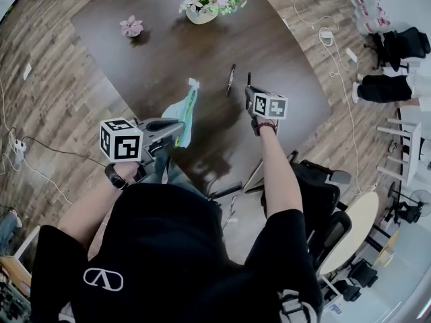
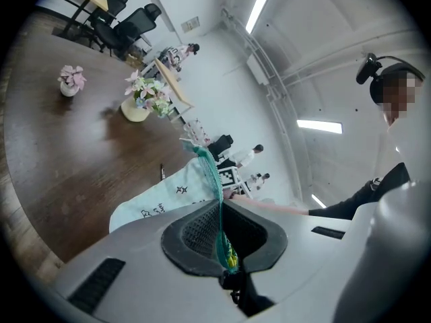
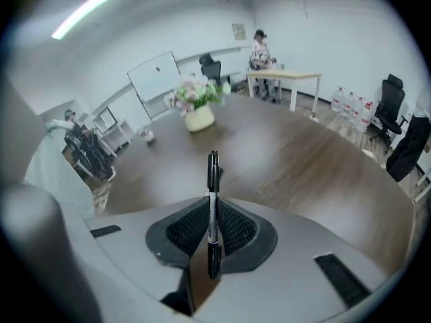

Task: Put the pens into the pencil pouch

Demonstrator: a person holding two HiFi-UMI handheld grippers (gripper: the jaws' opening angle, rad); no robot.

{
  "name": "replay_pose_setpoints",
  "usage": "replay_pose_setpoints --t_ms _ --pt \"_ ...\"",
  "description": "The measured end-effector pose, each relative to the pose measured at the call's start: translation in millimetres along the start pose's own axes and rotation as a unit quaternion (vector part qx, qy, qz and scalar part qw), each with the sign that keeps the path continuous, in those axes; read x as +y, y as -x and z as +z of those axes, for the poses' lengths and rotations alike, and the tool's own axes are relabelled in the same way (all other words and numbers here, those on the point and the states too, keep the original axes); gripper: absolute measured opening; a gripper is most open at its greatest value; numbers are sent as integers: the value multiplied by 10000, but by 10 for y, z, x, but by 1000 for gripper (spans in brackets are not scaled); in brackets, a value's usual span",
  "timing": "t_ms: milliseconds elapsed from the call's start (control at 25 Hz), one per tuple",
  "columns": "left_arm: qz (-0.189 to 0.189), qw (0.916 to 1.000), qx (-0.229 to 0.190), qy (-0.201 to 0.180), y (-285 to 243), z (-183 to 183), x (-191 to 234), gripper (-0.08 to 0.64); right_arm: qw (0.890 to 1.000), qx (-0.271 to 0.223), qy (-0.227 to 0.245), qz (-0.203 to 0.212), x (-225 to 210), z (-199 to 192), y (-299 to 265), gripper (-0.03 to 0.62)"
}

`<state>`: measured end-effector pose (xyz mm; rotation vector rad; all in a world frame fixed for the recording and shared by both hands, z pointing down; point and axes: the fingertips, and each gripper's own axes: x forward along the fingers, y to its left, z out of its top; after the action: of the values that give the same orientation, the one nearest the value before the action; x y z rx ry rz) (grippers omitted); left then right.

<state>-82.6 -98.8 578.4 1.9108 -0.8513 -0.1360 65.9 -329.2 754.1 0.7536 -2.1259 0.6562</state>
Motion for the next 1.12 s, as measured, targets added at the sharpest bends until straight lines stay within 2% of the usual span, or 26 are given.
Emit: replay_pose_setpoints --t_ms 80,200,280,400,600,760,840,920,1120 --pt "-53 10000 12 -19 -23 25 -47 14 9967 -812 10 96 135 252 431 43" --pt "-147 9998 47 -87 -64 75 -154 14 9799 -1983 97 204 421 631 1178 43" --pt "-210 9996 82 -161 -100 104 -242 14 9628 -2682 212 269 652 828 1679 43" --pt "-298 9991 138 -274 -150 159 -368 14 9304 -3626 300 444 1029 1066 2377 43" --pt "-444 9981 148 -399 -238 264 -591 14 8853 -4591 361 653 1592 1333 3173 43" --pt "-586 9969 162 -505 -327 347 -767 14 8468 -5227 622 768 1996 1476 3505 43" --pt "-652 9963 189 -526 -365 356 -844 14 8313 -5438 823 801 2178 1497 3563 43" --pt "-704 9959 202 -535 -388 354 -922 14 8269 -5482 883 885 2304 1490 3536 41" --pt "-795 9947 216 -615 -435 380 -1072 14 8315 -5399 573 1179 2358 1444 3377 42"
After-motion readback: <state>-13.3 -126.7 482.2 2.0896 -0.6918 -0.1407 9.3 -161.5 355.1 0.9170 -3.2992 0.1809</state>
